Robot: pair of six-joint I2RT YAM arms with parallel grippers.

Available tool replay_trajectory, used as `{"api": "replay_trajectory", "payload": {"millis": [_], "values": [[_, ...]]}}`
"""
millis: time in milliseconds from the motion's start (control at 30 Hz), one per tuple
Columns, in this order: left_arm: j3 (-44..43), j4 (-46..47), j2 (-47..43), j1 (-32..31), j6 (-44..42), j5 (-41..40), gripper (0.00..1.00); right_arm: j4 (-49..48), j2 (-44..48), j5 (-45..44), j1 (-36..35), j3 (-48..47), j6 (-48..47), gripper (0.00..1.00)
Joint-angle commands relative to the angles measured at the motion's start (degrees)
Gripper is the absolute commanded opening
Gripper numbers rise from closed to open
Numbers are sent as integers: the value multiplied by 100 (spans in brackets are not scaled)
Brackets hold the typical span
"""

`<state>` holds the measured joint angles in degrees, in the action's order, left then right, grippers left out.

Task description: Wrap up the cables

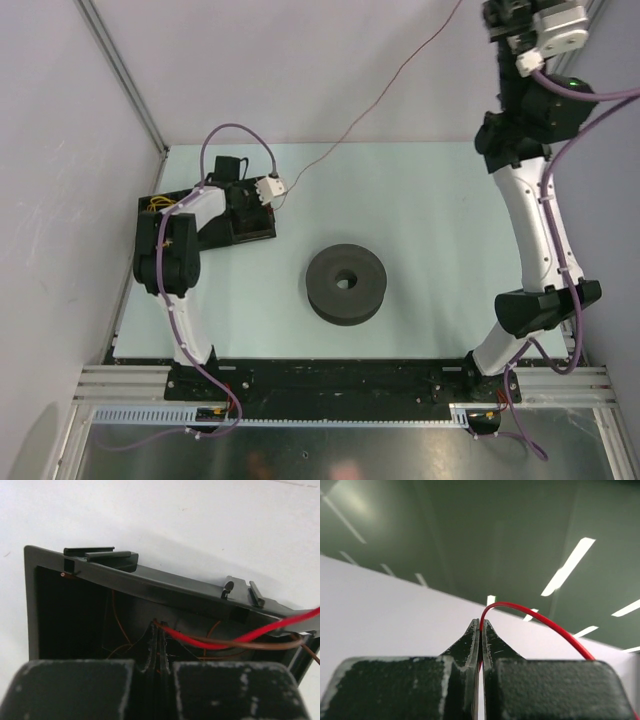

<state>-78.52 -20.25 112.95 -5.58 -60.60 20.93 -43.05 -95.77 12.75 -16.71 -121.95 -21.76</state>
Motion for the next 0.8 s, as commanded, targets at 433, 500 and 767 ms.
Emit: {"api": "replay_trajectory", "payload": {"millis": [433,500,767], "values": [[-598,78,-13,28,326,-459,50,-238,487,142,1580,880,81,0],[-661,75,-210,-5,544,-557,68,-232,765,408,1602,1474,167,0],[-532,63,-1443,-11,1023,-669,98,964,1973,1753,1827,3873,607,0]]}}
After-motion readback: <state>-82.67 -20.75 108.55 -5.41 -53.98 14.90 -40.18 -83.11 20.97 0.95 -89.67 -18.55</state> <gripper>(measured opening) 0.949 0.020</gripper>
